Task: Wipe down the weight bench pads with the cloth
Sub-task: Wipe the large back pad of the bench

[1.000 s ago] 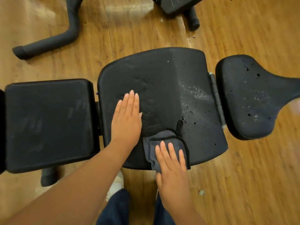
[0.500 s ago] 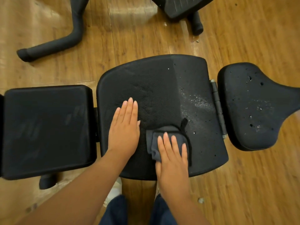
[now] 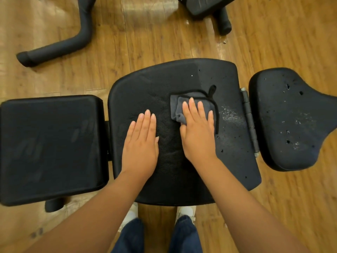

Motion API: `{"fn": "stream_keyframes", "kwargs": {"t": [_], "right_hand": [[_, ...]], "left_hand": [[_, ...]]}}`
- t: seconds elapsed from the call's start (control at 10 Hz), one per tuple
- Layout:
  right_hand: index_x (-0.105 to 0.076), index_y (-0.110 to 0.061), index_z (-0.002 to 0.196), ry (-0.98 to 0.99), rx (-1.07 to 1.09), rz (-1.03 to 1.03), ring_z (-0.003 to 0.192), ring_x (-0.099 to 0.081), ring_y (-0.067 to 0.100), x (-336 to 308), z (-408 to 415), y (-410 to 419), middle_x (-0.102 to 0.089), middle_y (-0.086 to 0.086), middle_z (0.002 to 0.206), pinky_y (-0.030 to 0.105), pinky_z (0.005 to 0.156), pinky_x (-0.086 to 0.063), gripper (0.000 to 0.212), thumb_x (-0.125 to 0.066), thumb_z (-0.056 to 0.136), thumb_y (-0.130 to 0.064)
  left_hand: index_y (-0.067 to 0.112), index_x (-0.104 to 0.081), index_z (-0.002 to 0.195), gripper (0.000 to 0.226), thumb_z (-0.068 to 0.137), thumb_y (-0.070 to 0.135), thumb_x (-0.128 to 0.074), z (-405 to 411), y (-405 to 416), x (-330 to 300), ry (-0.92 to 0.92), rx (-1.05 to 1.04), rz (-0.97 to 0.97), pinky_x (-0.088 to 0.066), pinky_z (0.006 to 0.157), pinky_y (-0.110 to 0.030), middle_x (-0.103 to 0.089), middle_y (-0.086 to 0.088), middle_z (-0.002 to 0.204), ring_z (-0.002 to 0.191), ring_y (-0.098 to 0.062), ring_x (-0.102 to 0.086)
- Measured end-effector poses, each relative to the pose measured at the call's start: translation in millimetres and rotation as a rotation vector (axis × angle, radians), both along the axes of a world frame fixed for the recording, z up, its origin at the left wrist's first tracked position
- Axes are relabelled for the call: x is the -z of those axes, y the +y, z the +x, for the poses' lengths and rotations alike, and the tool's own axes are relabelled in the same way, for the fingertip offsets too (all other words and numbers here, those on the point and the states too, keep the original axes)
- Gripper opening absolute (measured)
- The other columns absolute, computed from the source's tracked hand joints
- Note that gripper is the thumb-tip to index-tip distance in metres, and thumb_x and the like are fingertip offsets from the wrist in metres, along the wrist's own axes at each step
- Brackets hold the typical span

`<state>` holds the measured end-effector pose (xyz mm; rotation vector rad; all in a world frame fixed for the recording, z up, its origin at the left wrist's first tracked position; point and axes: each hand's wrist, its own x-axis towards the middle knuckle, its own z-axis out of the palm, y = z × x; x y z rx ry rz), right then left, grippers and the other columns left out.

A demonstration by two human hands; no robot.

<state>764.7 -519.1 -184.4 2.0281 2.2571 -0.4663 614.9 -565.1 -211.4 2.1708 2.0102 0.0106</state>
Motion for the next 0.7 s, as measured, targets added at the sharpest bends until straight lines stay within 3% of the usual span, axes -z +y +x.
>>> {"fn": "stream_keyframes", "kwargs": {"t": [0.4,0.7], "right_hand": [[-0.016,-0.018,0.149,0.021,-0.02,0.03,0.144,-0.002,0.021,-4.4,-5.7,131.0,-0.008,0.0,0.157,0.045,0.116,-0.002,0.051,-0.027,0.099,-0.023],[-0.016,-0.015,0.148,0.029,-0.076,0.052,0.144,-0.002,0.022,-4.5,7.1,67.7,-0.008,0.002,0.157,0.043,0.116,-0.001,0.055,-0.034,0.096,-0.019]], "left_hand": [[0.002,-0.024,0.145,0.055,0.096,0.027,-0.022,0.6,1.3,0.2,-0.009,0.0,0.017,-0.011,0.115,-0.04,-0.027,-0.016,0.152,0.141,-0.029,-0.023],[0.002,-0.023,0.145,0.056,0.096,0.027,-0.021,0.7,1.3,0.3,-0.001,0.006,0.012,-0.009,0.115,-0.039,-0.025,-0.016,0.153,0.141,-0.028,-0.022]]}}
